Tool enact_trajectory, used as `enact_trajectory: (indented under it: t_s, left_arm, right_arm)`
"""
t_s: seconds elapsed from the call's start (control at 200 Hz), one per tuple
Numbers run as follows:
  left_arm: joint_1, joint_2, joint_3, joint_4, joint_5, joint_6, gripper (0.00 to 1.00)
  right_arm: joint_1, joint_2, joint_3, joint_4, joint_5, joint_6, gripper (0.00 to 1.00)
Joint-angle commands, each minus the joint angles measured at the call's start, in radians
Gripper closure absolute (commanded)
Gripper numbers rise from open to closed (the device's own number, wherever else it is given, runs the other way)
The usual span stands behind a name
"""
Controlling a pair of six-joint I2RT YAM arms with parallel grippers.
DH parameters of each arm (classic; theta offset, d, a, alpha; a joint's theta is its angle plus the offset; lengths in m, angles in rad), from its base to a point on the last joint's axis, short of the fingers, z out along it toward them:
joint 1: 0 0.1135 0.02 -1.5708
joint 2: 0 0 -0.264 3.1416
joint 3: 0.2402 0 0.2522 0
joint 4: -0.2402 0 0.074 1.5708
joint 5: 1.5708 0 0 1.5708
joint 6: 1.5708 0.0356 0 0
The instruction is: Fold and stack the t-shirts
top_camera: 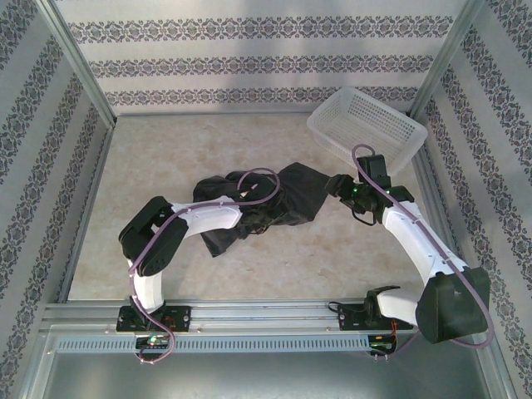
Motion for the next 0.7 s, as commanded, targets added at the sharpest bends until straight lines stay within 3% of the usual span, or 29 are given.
enact_trajectory:
  t_s: [0.0,0.065,0.11,0.33,0.495,0.55,0.63,0.695]
  left_arm:
    - [-0.005,0.031,0.054,0.018,-0.05,-0.122,0.42]
    - [0.001,0.013,0.032,-0.016,-0.061,-0.146,0.84]
    - [0.004,-0.027,-0.004,-0.05,-0.075,-0.158,1.0]
    - [0.039,-0.413,-0.36,-0.11,-0.12,-0.162,1.0]
    - [0.072,-0.794,-0.617,-0.284,-0.209,-0.206,1.0]
    - [0.093,-0.918,-0.688,-0.301,-0.226,-0.219,0.88]
    - [0.12,-1.077,-0.749,-0.368,-0.265,-0.266,0.63]
    - [0.139,-1.182,-0.752,-0.478,-0.328,-0.297,0.54]
  right_arm:
    - [-0.009,-0.022,-0.026,-0.005,-0.02,0.003,0.39]
    - [-0.009,-0.021,-0.031,-0.004,-0.02,0.002,0.39]
    - [-0.009,-0.02,-0.03,-0.003,-0.021,0.0,0.4]
    - [0.018,0.008,-0.02,0.003,-0.017,-0.011,0.4]
    - [0.072,0.076,-0.011,0.005,-0.018,-0.002,0.41]
    - [0.097,0.107,-0.01,0.012,-0.018,0.008,0.41]
    - [0.146,0.155,-0.004,0.03,-0.027,0.023,0.41]
    - [0.177,0.196,0.008,0.037,-0.037,0.03,0.41]
